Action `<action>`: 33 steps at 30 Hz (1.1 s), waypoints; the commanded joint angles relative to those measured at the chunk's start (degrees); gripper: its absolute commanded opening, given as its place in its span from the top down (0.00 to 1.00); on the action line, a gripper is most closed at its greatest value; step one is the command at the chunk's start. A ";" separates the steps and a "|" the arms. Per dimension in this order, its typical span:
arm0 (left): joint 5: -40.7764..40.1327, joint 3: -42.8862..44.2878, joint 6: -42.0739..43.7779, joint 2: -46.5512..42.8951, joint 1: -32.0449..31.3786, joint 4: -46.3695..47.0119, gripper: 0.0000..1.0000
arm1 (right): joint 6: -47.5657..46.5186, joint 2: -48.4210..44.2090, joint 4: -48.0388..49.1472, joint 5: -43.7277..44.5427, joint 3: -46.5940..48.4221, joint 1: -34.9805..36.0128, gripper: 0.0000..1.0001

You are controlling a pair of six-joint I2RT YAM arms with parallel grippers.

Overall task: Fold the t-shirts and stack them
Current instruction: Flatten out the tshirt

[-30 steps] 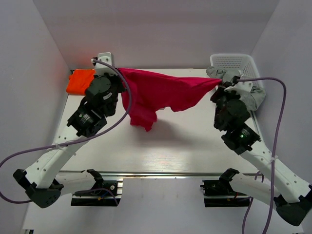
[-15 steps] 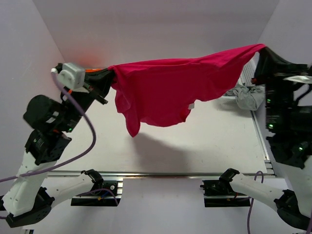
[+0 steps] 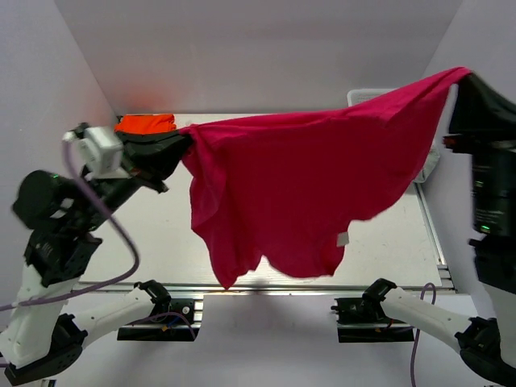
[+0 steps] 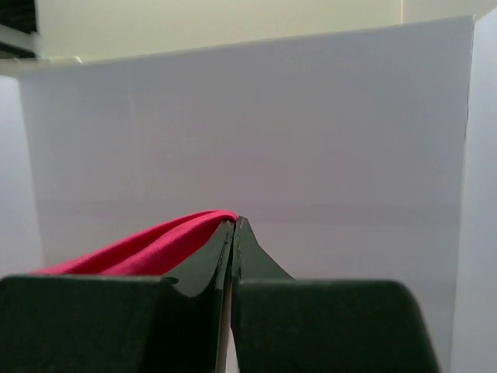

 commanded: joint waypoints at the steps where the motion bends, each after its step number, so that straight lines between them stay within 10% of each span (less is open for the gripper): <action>1: -5.20 -5.04 -0.95 5.07 0.34 0.39 1.00 | -4.40 3.33 6.79 4.99 -9.39 -0.21 1.00; 7: -25.63 -20.50 -7.62 13.77 0.86 4.88 1.00 | -11.15 14.30 26.90 20.80 -24.87 -1.00 1.00; 14: -35.87 -23.87 -11.33 30.28 4.81 8.74 1.00 | -2.56 39.13 27.90 23.99 -24.58 -8.63 1.00; 26: -25.24 5.64 -7.20 71.94 18.17 10.95 1.00 | 5.96 78.46 15.33 15.57 5.75 -17.60 1.00; 27: -23.68 11.23 -7.20 76.32 18.71 9.91 0.90 | 7.28 79.79 15.50 14.51 6.98 -18.22 1.00; 28: -23.66 14.51 -7.20 78.53 19.23 6.76 0.49 | 7.90 80.15 15.59 10.59 7.16 -18.75 1.00; 29: -22.97 17.58 -7.81 80.47 19.76 4.82 0.24 | 8.86 80.50 15.33 9.24 7.17 -19.54 0.84; 30: -22.44 23.18 -7.81 82.32 20.64 2.88 0.01 | 9.31 80.59 14.72 7.40 7.60 -19.89 0.37; 31: -22.43 25.41 -8.33 84.60 20.64 -0.27 0.00 | 9.23 80.60 14.19 5.56 7.95 -19.98 0.16; 33: -21.04 27.37 -9.22 84.62 21.96 -1.35 0.00 | 8.44 80.25 11.73 4.48 8.57 -19.72 0.10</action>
